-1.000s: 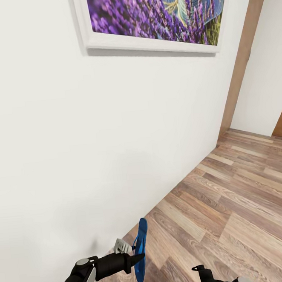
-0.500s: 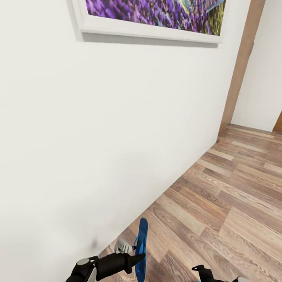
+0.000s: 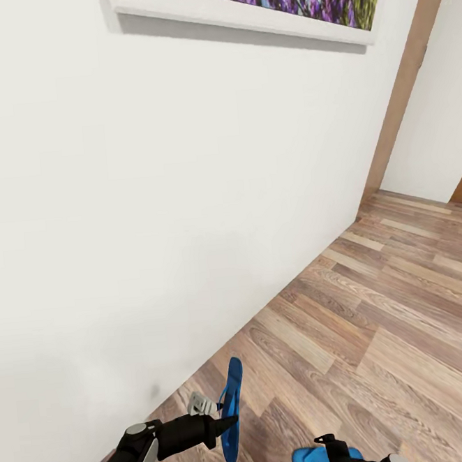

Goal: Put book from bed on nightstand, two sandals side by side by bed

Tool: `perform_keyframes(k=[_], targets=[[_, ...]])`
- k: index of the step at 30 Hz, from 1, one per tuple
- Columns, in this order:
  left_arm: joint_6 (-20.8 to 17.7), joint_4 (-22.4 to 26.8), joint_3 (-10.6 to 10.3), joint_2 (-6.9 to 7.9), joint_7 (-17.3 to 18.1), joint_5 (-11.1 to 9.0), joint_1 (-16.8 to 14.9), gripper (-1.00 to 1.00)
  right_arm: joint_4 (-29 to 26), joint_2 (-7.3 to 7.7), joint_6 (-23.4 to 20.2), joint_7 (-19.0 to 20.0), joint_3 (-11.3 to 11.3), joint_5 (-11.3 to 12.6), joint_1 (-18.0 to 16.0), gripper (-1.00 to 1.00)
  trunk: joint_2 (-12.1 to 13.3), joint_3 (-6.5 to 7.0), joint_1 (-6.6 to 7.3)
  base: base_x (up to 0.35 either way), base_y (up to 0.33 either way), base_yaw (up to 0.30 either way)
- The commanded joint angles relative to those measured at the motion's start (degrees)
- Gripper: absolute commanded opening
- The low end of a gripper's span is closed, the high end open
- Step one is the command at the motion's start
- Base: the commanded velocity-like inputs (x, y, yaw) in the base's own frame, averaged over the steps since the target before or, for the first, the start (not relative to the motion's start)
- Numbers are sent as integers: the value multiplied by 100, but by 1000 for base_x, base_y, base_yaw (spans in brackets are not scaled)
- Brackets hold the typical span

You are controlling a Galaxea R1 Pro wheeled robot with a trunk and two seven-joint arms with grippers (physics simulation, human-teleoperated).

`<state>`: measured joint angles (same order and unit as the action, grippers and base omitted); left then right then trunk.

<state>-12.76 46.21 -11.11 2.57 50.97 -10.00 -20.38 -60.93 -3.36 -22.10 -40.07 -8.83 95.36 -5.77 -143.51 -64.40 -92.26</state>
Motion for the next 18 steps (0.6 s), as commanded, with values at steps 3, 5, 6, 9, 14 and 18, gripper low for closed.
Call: perform_keyframes(k=[3, 5, 6, 9, 14, 18], targets=[[-58, 2, -18, 7, 2, -69, -3, -100, -32, -8, -35, -5, -23, 8, -3, 100, -6, -72, -6, 0, 0, 0], [-59, 4, -17, 7, 7, -71, -3, -100, -316, -10, -51, 47, -17, -19, -3, 100, -9, -116, -11, 0, 0, 0], [-60, 3, -18, 7, 8, -72, -4, -100, -466, -15, -53, 116, -16, -26, -3, 100, -10, -139, -14, 0, 0, 0], [-60, 2, -20, 7, 4, -72, -3, -100, -671, -26, -52, 432, -11, -36, -3, 100, -15, -205, -22, 0, 0, 0], [-60, 2, -17, 7, 15, -72, -3, -100, -747, -35, -39, 1218, -6, -49, -3, 100, -21, -316, -35, 0, 0, 0], [-60, 2, -17, 7, 16, -72, -5, -100, -739, -41, -7, 1350, -5, -83, -3, 100, -27, -404, -45, 0, 0, 0]])
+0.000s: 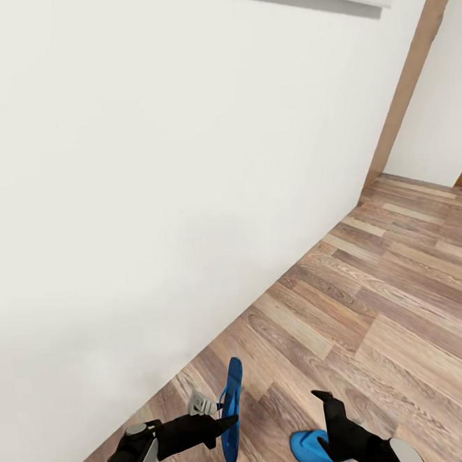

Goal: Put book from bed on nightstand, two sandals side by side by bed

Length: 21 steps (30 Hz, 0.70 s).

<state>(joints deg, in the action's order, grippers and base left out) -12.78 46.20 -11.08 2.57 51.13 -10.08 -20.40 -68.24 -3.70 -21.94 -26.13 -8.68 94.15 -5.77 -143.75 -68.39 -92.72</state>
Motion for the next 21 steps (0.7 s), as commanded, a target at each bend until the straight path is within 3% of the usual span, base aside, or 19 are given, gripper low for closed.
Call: perform_keyframes(k=[1, 6, 13, 21], targets=[[-58, 3, -19, 7, -2, -64, -2, -100, -3, -7, -16, -37, -20, -8, -3, 100, -4, -27, -1, 0, 0, 0], [-58, 4, -21, 7, 1, -64, 0, -100, 3, -8, 32, -26, -33, -224, -3, 100, -10, -138, -14, 0, 0, 0], [-58, 8, -17, 9, 2, -69, 1, -100, 30, -8, 538, -24, -30, -284, -3, 100, -20, -293, -32, 0, 0, 0], [-92, 187, 38, 29, 21, -113, -26, -100, 39, -9, 633, -24, -24, -292, -3, 100, -30, -471, -53, 0, 0, 0]])
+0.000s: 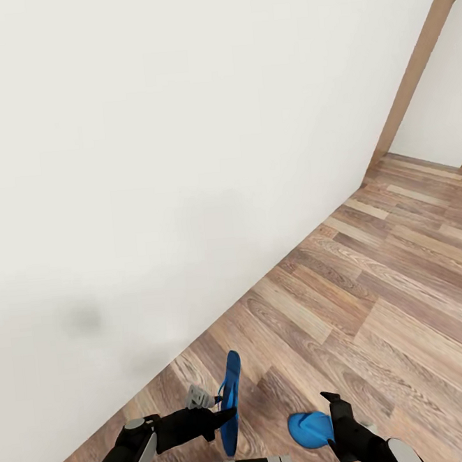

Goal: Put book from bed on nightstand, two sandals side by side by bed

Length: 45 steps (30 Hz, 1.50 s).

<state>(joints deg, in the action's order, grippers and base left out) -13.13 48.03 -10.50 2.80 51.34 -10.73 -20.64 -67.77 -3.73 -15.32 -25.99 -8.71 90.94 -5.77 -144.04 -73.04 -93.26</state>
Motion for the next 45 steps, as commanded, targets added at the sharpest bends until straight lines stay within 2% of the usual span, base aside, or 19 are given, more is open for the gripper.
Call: perform_keyframes(k=[1, 3, 7, 8, 9, 11, 15, 19, 24, 26, 29, 32, 45], targets=[[-82, 87, 35, 5, 1, -84, -29, -100, -8, -9, -27, -37, -19, 29, -3, 100, -3, -27, -1, 0, 0, 0], [-175, 246, 168, 0, 0, -230, -105, -100, -8, -12, -25, -37, -18, 29, -3, 100, -6, -72, -7, 0, 0, 0], [-449, 664, 329, 9, -1, -726, -234, -100, -8, -12, -24, -37, -17, 29, -3, 100, -11, -160, -17, 0, 0, 0], [-497, 762, 474, 21, -1, -939, -249, -100, -8, -13, -24, -37, -17, 29, -3, 100, -13, -183, -19, 0, 0, 0], [-513, 791, 596, 20, -8, -1050, -255, -100, -8, -12, -24, -37, -17, 29, -3, 100, -14, -205, -22, 0, 0, 0], [-525, 788, 742, 14, -20, -1145, -260, -100, -8, -10, -25, -39, -17, 29, -3, 100, -17, -249, -27, 0, 0, 0], [-548, 703, 881, 17, 44, -1214, -264, -100, -8, -6, -24, -45, -17, 29, -3, 100, -22, -338, -38, 0, 0, 0], [-571, 678, 914, 26, 131, -1257, -265, -100, -8, -6, -24, -46, -17, 29, -3, 100, -27, -426, -48, 0, 0, 0], [-1005, 673, 926, 21, 169, -1290, -265, -100, -8, -5, -39, -46, -17, 29, -3, 100, -34, -537, -61, 0, 0, 0], [-1106, 673, 926, 20, 248, -1369, -265, -100, -8, -5, -37, -46, -17, 30, -3, 100, -37, -581, -66, 0, 0, 0], [-1144, 659, 926, 19, 298, -1505, -265, -100, -8, -5, -32, -46, -20, 29, -3, 100, -41, -648, -74, 0, 0, 0], [-1148, 649, 922, 17, 312, -1550, -265, -100, -8, -5, -25, -46, -24, 29, -3, 100, -45, -714, -81, 0, 0, 0], [-1148, 638, 918, 10, 309, -1564, -265, -100, -8, -5, -15, -52, -26, 29, -3, 100, -62, -1002, -115, 0, 0, 0]])
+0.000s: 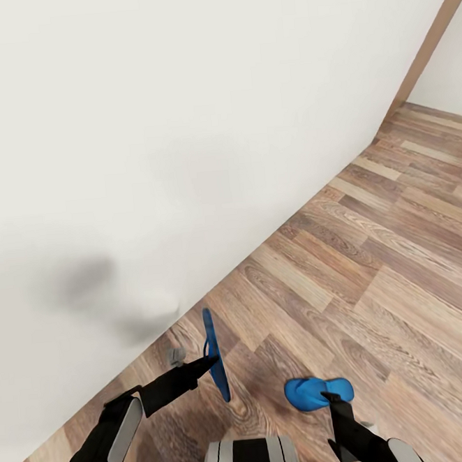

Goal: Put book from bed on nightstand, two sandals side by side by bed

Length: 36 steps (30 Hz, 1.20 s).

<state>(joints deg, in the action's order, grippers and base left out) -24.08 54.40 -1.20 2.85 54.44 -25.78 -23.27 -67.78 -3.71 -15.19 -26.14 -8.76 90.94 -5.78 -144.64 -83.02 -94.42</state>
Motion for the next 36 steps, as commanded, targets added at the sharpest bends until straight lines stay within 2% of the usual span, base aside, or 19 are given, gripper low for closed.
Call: perform_keyframes(k=[1, 8, 14, 19, 36], targets=[[-53, 1, -12, 5, 1, -59, -2, -100, -8, -7, -29, -36, -20, 29, -2, 100, -3, -26, -1, 0, 0, 0], [-67, 1, -6, 12, 14, -87, -2, -100, -13, -7, -28, -39, -20, 29, -2, 100, -12, -181, -19, 0, 0, 0], [-214, 1, -3, 58, 370, -462, -2, -100, -10, -7, -28, -39, -20, 29, -2, 100, -20, -314, -35, 0, 0, 0], [-349, 1, -3, 73, 436, -519, -2, -100, -11, -7, -28, -40, -20, 29, -2, 100, -27, -425, -48, 0, 0, 0], [-352, 1, -11, 67, 434, -525, 7, -100, -11, -7, -28, -40, -16, 29, -2, 100, -27, -425, -48, 65, 0, 0]])
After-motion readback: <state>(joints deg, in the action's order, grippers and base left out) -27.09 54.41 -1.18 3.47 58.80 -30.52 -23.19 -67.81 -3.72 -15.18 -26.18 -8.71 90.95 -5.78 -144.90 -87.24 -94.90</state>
